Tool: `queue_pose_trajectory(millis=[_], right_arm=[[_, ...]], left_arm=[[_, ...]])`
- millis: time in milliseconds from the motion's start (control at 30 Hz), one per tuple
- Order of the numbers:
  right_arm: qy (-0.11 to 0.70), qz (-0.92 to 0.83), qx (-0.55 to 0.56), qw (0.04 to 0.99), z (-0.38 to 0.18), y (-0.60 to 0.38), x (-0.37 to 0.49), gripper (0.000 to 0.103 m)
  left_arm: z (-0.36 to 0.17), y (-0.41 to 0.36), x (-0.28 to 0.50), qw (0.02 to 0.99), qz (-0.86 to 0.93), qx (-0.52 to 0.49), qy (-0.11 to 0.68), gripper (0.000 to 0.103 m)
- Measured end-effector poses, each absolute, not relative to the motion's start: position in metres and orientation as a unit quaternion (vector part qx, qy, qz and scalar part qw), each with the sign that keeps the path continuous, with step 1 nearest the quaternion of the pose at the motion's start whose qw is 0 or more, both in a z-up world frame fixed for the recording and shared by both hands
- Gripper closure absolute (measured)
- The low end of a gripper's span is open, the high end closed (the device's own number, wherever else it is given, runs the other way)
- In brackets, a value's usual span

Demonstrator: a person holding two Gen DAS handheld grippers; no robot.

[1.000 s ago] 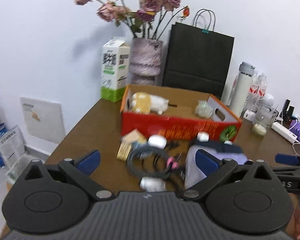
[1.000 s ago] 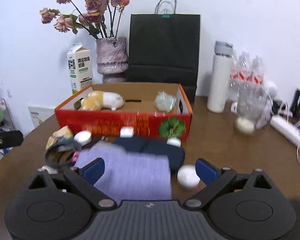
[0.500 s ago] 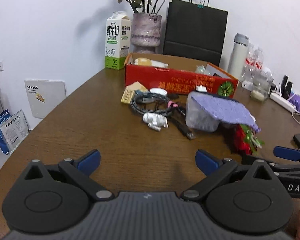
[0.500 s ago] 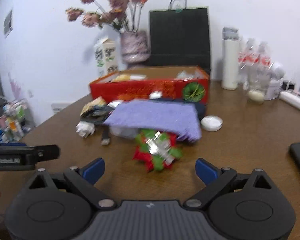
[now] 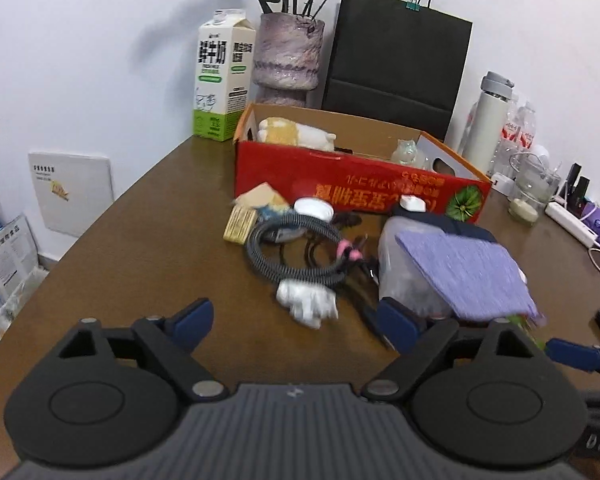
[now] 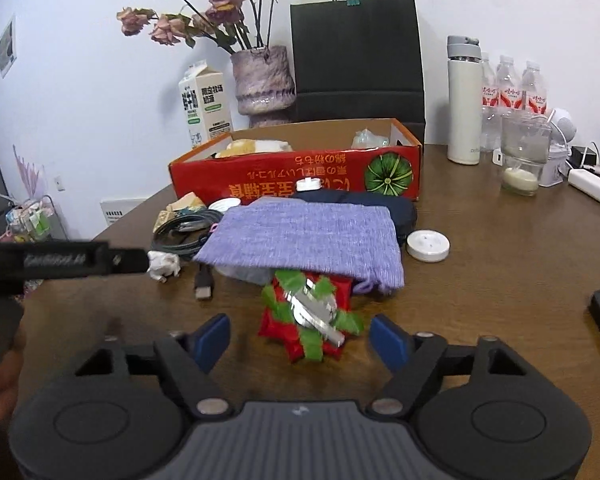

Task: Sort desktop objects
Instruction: 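Grasp the white earbud with the left gripper while the right gripper grasps the red bow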

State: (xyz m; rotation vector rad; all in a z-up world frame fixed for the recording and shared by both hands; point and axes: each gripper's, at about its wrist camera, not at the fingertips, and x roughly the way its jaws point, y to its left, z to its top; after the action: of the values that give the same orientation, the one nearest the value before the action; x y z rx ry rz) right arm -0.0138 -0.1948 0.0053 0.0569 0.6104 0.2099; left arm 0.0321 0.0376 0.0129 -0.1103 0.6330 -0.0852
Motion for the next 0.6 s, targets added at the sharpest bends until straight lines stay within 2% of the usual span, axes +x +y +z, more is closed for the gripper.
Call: queue_pose_trajectory(millis=[100, 200, 233, 267, 300, 333, 433, 600], right_arm=[[0.302, 0.083, 0.005, 0.95, 0.004, -0.19, 0.001, 0.031], [0.315, 0.092, 0.015, 0.944, 0.001, -0.192, 0.013, 0.042], [0.32, 0.096, 0.022, 0.942, 0.0, -0.193, 0.016, 0.049], [0.324, 0.098, 0.029, 0.941, -0.002, -0.194, 0.017, 0.051], [0.327, 0.098, 0.035, 0.939, -0.003, -0.194, 0.018, 0.053], [0.329, 0.098, 0.039, 0.938, -0.005, -0.194, 0.018, 0.057], [0.335, 0.1, 0.031, 0.937, -0.003, -0.192, 0.013, 0.062], [0.326, 0.152, -0.012, 0.933, 0.018, -0.182, -0.02, 0.065]], left_arm=[[0.008, 0.035, 0.054, 0.943, -0.044, -0.06, 0.324, 0.023], [0.002, 0.033, 0.067, 0.936, -0.054, -0.07, 0.341, 0.03], [-0.001, 0.032, 0.07, 0.933, -0.054, -0.072, 0.347, 0.04], [-0.005, 0.032, 0.071, 0.931, -0.055, -0.073, 0.352, 0.048], [-0.007, 0.033, 0.072, 0.931, -0.058, -0.078, 0.353, 0.067], [-0.008, 0.034, 0.071, 0.932, -0.058, -0.082, 0.349, 0.074], [-0.009, 0.04, 0.062, 0.931, -0.062, -0.096, 0.347, 0.08], [0.006, 0.048, 0.027, 0.939, -0.067, -0.093, 0.323, 0.081]])
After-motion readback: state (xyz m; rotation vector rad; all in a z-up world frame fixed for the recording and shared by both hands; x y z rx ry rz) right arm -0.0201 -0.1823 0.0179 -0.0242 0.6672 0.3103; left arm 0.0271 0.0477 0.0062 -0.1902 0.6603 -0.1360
